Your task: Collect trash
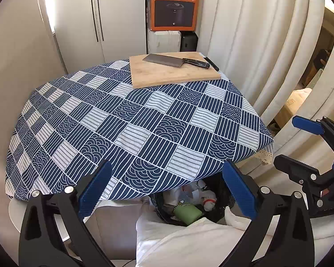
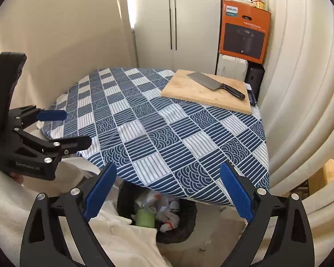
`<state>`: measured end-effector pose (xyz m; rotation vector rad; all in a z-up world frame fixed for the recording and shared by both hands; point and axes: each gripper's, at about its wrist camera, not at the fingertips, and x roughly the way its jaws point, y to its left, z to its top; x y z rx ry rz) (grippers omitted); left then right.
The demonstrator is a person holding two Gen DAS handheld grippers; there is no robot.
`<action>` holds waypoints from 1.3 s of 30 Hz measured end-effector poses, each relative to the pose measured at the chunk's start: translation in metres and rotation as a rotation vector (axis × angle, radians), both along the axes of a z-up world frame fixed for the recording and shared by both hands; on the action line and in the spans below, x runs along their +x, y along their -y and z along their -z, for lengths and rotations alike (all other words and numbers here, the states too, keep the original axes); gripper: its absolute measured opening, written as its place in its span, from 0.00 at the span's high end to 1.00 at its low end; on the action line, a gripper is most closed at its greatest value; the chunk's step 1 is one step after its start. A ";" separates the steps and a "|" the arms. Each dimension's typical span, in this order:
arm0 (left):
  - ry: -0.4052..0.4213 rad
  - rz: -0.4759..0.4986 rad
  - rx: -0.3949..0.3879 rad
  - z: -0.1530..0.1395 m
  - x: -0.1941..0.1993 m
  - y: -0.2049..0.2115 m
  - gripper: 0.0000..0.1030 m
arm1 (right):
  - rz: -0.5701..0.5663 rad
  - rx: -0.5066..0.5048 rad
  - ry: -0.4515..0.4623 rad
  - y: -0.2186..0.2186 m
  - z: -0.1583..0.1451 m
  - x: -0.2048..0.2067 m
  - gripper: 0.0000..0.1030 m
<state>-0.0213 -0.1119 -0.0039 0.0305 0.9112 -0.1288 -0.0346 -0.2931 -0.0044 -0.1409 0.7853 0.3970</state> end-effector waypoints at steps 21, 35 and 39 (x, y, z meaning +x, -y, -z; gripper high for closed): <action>0.008 0.042 0.005 -0.001 -0.005 0.008 0.06 | 0.004 -0.017 0.054 -0.005 -0.003 -0.015 0.13; -0.004 0.049 0.005 0.002 -0.007 0.008 0.06 | 0.001 -0.020 0.058 -0.007 -0.003 -0.018 0.13; -0.008 0.052 0.004 0.002 -0.007 0.009 0.06 | 0.004 -0.020 0.055 -0.007 -0.003 -0.018 0.13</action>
